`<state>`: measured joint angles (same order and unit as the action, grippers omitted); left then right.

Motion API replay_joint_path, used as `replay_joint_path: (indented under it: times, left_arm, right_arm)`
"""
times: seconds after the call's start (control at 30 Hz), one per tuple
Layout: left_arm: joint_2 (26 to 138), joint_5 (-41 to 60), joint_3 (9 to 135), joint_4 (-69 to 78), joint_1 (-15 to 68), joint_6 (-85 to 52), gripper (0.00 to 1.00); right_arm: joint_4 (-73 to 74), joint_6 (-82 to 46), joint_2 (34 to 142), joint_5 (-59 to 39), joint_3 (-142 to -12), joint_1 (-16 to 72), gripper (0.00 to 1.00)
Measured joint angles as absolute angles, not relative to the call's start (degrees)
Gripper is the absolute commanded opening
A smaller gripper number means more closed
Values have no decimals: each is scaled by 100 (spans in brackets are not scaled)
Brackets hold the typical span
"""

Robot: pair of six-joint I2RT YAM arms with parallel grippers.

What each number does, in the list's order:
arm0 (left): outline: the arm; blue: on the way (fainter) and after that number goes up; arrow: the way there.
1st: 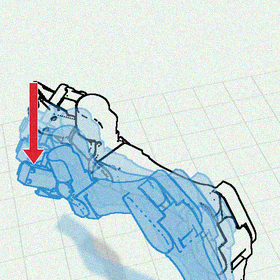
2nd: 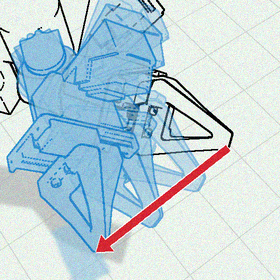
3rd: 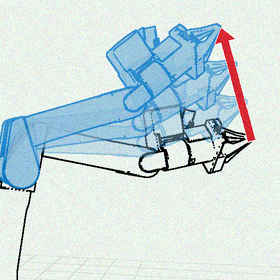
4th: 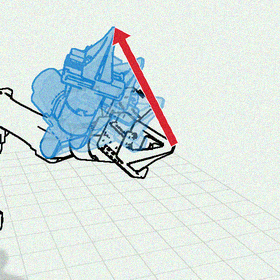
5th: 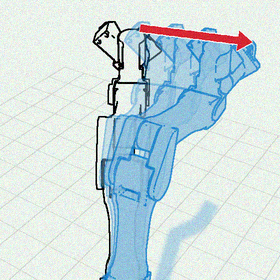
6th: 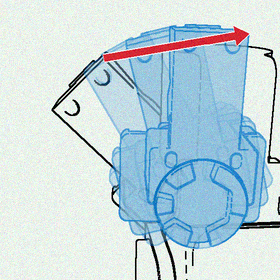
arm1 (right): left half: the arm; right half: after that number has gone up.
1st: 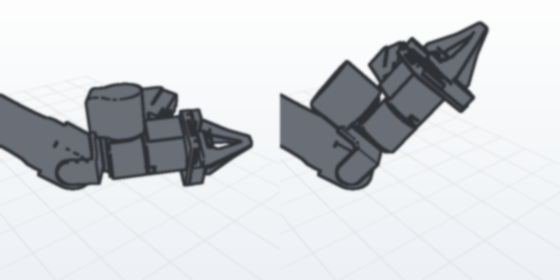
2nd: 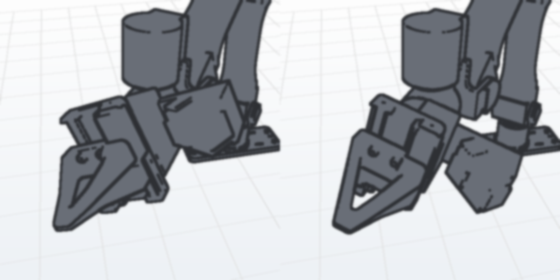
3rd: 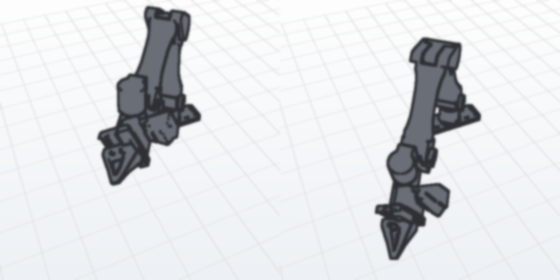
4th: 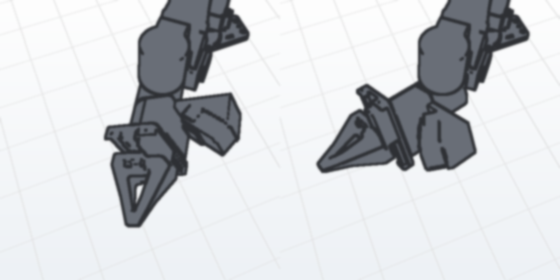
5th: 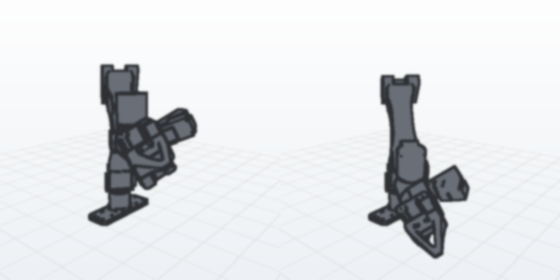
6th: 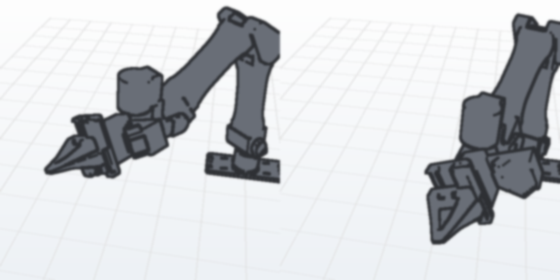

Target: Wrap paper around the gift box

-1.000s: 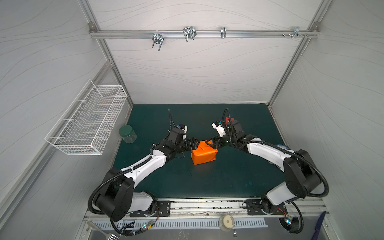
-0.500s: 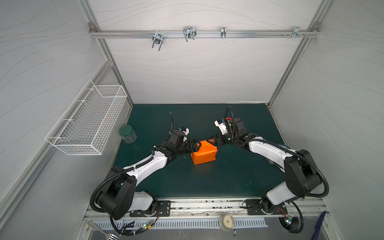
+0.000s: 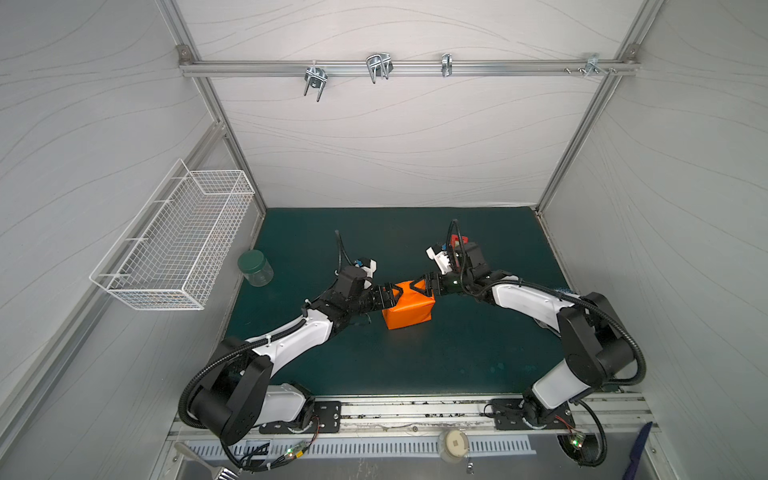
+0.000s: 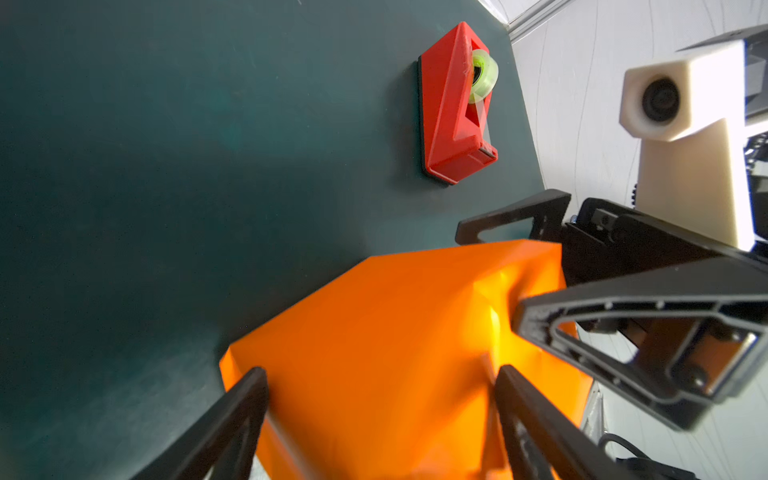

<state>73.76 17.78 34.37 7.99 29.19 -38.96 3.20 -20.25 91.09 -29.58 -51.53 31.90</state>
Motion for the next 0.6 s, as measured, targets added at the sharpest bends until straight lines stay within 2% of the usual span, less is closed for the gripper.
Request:
replay_joint_path:
  times: [0.17,0.6]
  left_arm:
    - [7085,1802,3194,799,2912,-4254,88]
    - [7279,2040,3188,991,2882,-4604,85]
  right_arm:
    - [657,-2029,8962,-2969,-4873,3190,82]
    - [884,-2112,8917,-2995,-4744,3190,82]
